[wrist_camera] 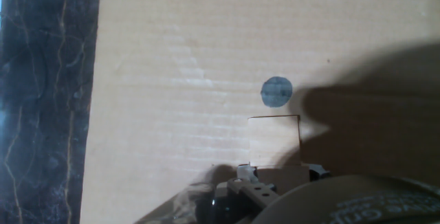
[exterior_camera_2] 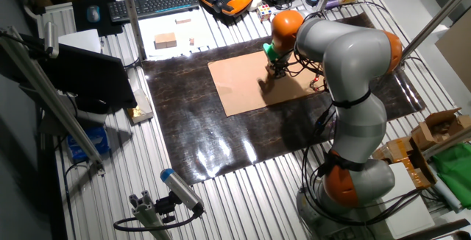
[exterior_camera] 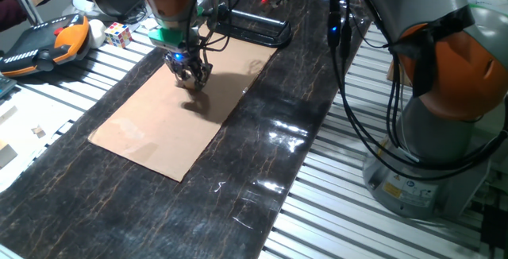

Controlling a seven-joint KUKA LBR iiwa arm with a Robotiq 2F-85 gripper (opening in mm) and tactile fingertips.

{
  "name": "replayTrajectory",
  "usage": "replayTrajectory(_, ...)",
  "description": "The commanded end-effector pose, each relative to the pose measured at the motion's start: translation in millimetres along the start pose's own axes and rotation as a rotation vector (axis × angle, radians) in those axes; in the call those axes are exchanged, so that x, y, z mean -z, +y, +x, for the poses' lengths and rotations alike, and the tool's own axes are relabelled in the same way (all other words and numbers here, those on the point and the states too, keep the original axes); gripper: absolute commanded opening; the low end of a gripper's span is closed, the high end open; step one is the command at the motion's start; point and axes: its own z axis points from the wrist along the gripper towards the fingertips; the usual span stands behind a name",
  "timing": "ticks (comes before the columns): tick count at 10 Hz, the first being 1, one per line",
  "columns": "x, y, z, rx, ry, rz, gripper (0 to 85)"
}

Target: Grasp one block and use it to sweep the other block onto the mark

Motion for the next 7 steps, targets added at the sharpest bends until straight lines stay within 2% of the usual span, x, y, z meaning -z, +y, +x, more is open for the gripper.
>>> replayTrajectory(1,-1.1,-0.3,-0.7,0.001,0.0,0.001,0.7)
replayTrajectory(7,-4.3,-1.3,-4.1,0.003,-0.005,0.0,0.7)
